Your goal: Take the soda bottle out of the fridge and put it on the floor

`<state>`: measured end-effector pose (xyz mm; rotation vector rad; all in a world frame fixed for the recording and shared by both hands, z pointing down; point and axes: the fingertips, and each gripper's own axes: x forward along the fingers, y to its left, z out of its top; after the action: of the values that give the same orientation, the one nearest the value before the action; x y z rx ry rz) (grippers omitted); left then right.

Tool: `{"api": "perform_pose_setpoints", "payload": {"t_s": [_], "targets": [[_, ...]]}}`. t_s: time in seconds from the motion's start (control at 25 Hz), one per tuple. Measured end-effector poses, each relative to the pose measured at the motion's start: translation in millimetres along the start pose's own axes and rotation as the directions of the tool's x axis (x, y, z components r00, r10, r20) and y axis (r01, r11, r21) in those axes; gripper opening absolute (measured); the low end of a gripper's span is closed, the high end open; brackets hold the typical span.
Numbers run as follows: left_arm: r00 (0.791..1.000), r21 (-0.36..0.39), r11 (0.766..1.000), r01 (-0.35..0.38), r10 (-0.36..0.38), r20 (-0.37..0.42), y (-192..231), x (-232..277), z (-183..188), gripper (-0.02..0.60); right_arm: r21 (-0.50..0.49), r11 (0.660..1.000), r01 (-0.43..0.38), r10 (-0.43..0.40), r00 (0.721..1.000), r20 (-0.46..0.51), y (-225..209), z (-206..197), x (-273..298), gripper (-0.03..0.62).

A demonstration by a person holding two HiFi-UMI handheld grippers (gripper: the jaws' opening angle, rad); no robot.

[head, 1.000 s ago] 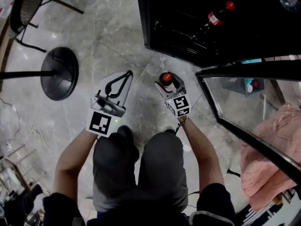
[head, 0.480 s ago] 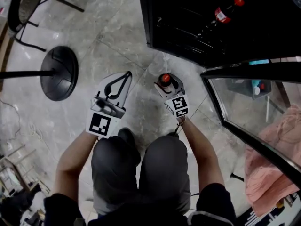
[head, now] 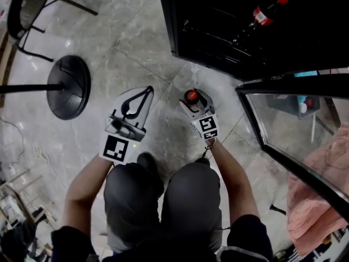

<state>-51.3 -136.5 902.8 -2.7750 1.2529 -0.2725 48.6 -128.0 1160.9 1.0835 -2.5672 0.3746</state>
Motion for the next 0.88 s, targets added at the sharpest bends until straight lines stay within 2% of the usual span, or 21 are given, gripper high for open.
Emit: {"api": "perform_pose_setpoints", "payload": {"t_s": [0.6, 0.88], "targets": [[1.000, 0.058, 0.998, 0.028, -0.028, -0.007, -2, 2, -10, 0.021, -0.078, 0.994, 0.078, -0.076, 0.997, 0.027, -17, -21, 8, 0.316], [1.000, 0.067, 0.997, 0.023, -0.023, -0.012, -1, 2, -15, 0.021, -0.075, 0.993, 0.086, -0.084, 0.996, 0.023, -22, -36, 13, 0.316]]}}
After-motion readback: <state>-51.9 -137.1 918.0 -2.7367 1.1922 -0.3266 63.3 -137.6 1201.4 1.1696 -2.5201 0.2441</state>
